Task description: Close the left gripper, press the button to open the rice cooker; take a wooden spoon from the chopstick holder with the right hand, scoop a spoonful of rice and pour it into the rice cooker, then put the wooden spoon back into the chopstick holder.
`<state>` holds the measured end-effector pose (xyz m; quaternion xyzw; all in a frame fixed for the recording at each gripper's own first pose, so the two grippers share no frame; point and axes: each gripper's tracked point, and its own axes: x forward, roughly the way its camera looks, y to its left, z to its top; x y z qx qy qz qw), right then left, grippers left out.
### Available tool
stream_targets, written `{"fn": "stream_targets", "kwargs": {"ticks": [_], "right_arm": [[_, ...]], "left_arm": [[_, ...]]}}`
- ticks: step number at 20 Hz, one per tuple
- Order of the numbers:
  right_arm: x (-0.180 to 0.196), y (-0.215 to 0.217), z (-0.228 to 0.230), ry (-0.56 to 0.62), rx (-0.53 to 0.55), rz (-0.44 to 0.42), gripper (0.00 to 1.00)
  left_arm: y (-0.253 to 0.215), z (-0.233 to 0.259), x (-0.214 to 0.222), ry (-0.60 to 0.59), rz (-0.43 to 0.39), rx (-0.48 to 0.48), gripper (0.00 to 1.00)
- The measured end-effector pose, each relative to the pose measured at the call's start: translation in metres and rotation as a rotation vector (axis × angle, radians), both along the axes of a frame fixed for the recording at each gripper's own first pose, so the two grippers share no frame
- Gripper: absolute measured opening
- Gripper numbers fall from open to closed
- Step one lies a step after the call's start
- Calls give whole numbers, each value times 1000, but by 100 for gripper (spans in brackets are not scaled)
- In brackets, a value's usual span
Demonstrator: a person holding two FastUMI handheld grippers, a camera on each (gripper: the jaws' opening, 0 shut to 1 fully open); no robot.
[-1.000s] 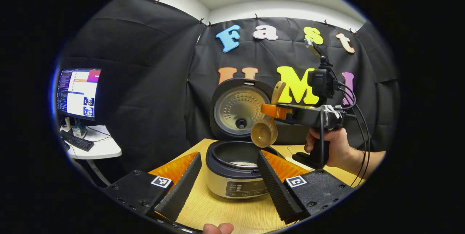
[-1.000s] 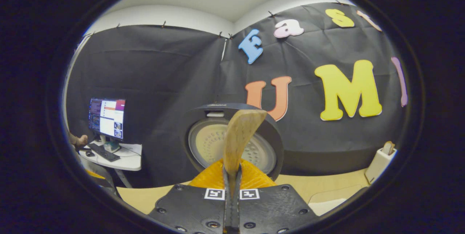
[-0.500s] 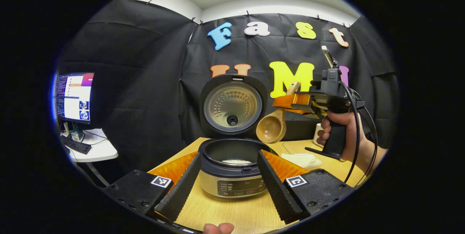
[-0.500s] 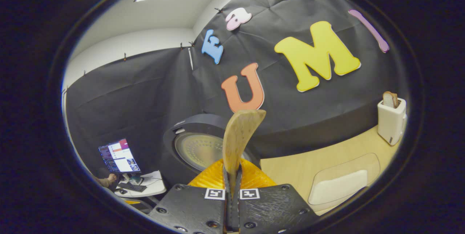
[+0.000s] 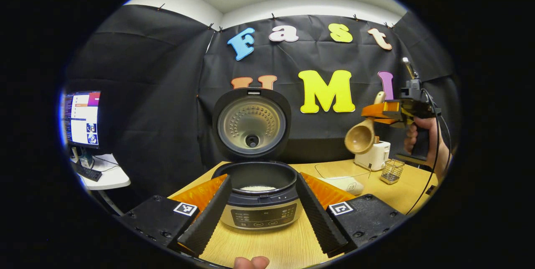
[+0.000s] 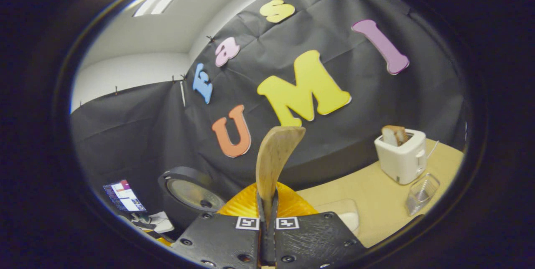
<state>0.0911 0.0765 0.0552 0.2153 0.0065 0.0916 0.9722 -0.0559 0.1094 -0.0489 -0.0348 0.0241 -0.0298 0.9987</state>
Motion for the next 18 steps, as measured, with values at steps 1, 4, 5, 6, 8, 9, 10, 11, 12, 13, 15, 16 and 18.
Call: {"fn": "stream_targets", "kwargs": {"ticks": [1,4,5,6,8,9,10,11,12,13,15,16,18], "right_arm": [[-6,-25,2,-5,-11,-40,0],[-21,-92,-2,-6,-60,-153,0],[-24,-109,-6,-3,-62,-180,0],[-27,-124,-8,1,-57,-204,0],[-30,-151,-10,7,-49,-247,1],[-31,-163,-11,5,-52,-266,0],[-33,-174,-11,3,-57,-287,0],[-35,-184,-11,4,-67,-307,0],[-33,-193,-14,9,-78,-326,0],[-29,-201,-20,19,-94,-346,1],[-23,-218,-37,38,-151,-391,0],[-18,-224,-45,51,-171,-400,0],[-6,-231,-61,78,-178,-401,0]], "left_arm": [[-2,1,-1,-4,9,-1,98],[-16,4,0,-11,7,24,98],[-21,5,1,-17,3,32,98],[-25,7,2,-22,0,32,98],[-35,10,5,-24,-12,17,98],[-38,11,5,-24,-16,11,98],[-41,14,5,-28,-18,9,98],[-41,17,5,-33,-12,11,98],[-39,19,5,-36,-5,15,98],[-38,20,5,-37,2,16,98],[-40,20,3,-31,7,2,98],[-42,19,3,-21,2,-11,98],[-44,19,-1,-12,0,-25,98]]}}
